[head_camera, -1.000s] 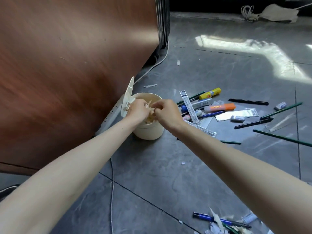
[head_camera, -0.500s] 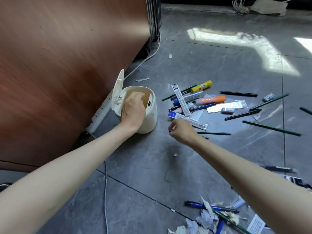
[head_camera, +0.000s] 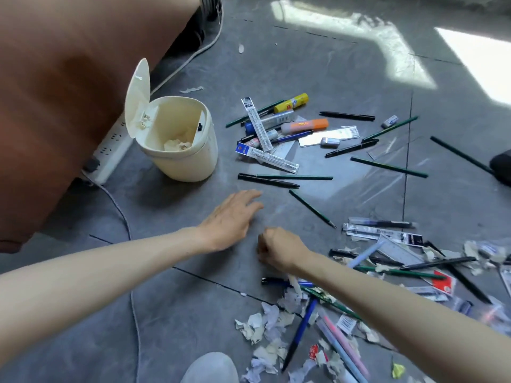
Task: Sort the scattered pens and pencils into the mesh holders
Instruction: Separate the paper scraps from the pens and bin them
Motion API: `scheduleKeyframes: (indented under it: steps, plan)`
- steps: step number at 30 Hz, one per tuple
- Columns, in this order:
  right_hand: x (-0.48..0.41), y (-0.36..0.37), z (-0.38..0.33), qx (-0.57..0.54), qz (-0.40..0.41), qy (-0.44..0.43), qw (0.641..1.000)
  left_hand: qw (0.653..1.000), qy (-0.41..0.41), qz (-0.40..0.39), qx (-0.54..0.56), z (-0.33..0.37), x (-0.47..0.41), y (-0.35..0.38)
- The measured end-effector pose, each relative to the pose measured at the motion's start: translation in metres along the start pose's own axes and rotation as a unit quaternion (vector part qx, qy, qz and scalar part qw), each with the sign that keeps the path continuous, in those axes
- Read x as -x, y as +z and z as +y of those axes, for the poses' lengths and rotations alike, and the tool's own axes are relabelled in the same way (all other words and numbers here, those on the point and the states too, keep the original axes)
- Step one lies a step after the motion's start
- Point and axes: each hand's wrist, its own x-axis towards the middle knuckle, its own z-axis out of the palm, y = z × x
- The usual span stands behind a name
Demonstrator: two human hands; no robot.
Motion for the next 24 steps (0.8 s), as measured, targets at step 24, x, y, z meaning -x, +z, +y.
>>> scheduleKeyframes:
  steps: [24]
  plan:
    - [0.139,-0.012,0.181,-0.153,0.224,0.326,0.906,0.987,0.130,-0.086,-0.046,0.121,-0.150,0.055]
